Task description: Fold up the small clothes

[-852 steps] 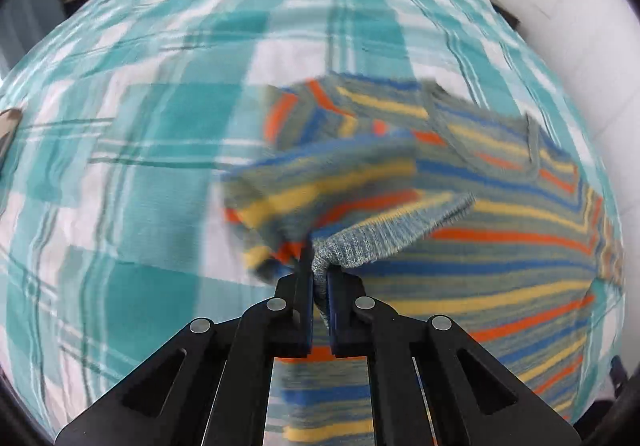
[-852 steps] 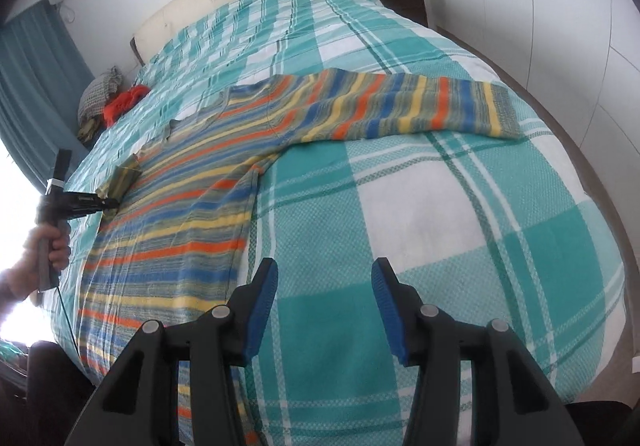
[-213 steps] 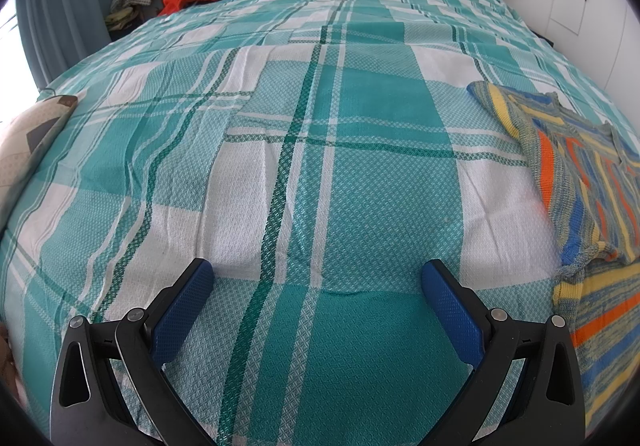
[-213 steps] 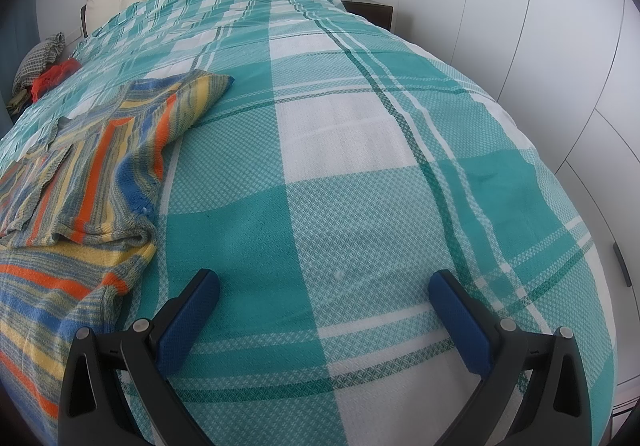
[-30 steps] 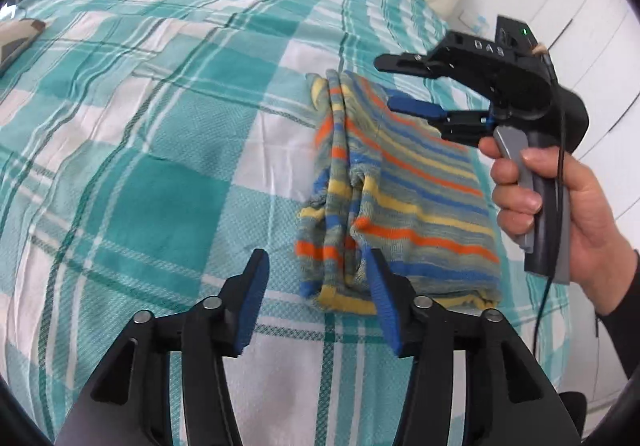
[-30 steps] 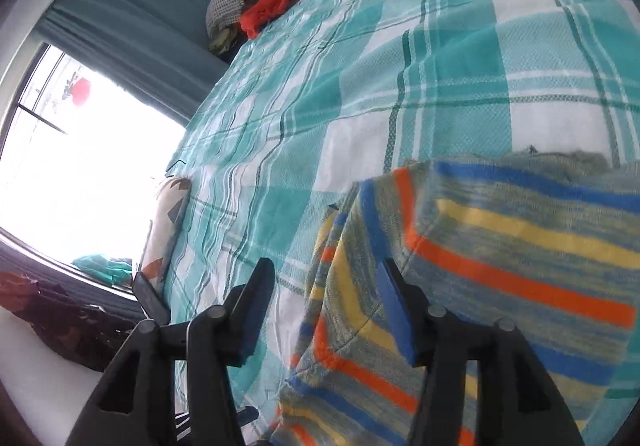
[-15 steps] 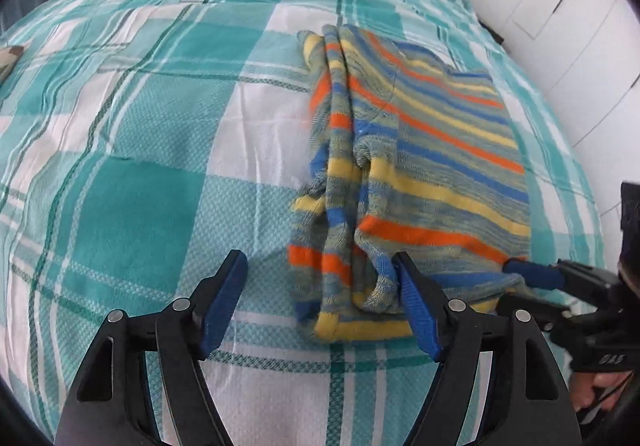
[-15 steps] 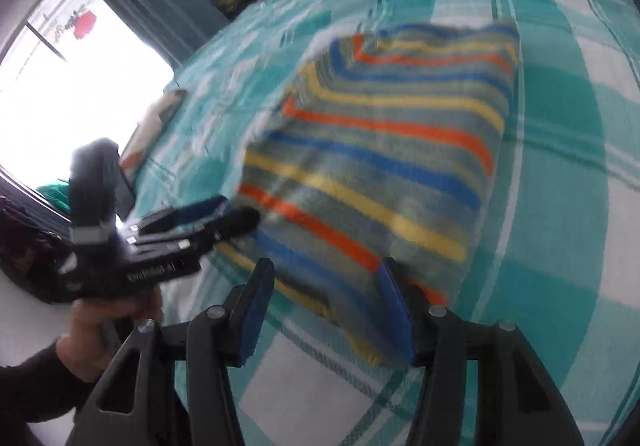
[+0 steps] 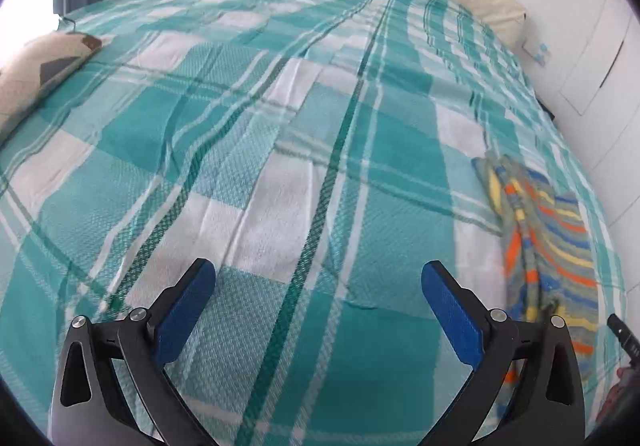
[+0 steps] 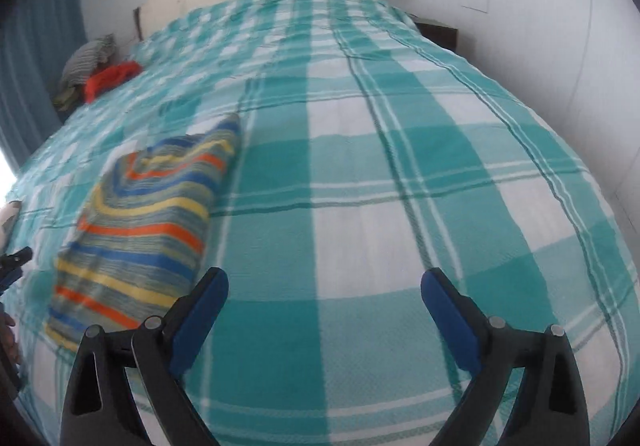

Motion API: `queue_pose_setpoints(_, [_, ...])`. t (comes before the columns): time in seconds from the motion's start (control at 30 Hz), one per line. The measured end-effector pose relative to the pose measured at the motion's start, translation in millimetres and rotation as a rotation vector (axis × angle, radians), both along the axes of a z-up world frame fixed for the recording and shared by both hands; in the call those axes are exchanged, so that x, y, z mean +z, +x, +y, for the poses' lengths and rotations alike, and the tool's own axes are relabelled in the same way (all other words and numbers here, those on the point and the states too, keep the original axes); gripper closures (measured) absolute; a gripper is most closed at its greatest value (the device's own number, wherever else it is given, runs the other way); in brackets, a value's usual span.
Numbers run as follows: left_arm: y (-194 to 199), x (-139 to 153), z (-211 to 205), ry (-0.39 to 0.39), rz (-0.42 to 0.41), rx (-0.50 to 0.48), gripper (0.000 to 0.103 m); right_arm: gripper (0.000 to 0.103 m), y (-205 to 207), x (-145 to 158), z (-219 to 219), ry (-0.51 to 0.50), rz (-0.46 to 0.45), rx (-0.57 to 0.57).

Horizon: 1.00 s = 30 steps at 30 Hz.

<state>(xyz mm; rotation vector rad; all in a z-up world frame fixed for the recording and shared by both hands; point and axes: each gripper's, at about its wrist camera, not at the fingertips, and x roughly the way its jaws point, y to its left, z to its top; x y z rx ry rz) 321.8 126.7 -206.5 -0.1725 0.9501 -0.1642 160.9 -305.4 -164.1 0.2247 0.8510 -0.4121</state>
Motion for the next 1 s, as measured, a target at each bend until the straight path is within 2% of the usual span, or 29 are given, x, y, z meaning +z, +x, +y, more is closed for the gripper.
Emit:
queue_pose_setpoints(0.03, [0,-8,-3,0.043,-0.016,-0.019,0.000,0.007,4,-9,-6,-0.019,0.034,-0.036])
queue_pose_setpoints(0.1, [-11,-5,-15,0.121,-0.073,-0.025,0.000,0.000,6,-40,-11,-0.037,0.118,-0.062])
queue_pose_setpoints(0.13, [-14,-4,-21,0.165,-0.077,-0.025,0.000,0.000,7,-54,-13,-0.025,0.124,-0.061])
queue_pose_setpoints(0.17, [-14,-5,-26,0.204,-0.074,-0.028,0.000,0.000,2,-55,-15,-0.026,0.085,-0.064])
queue_pose_setpoints(0.23, [-12,-7,-30,0.243,-0.063,-0.029,0.000,0.000,2,-53,-17,-0.025,0.079,-0.073])
queue_pose_setpoints(0.4, [-11,-7,-20,0.194,-0.061,-0.028,0.000,0.000,3,-53,-15,-0.035,0.077,-0.073])
queue_pose_setpoints(1.0, [-13,-6,-20,0.205,-0.062,-0.028,0.000,0.000,-1,-51,-10,-0.021,0.072,-0.071])
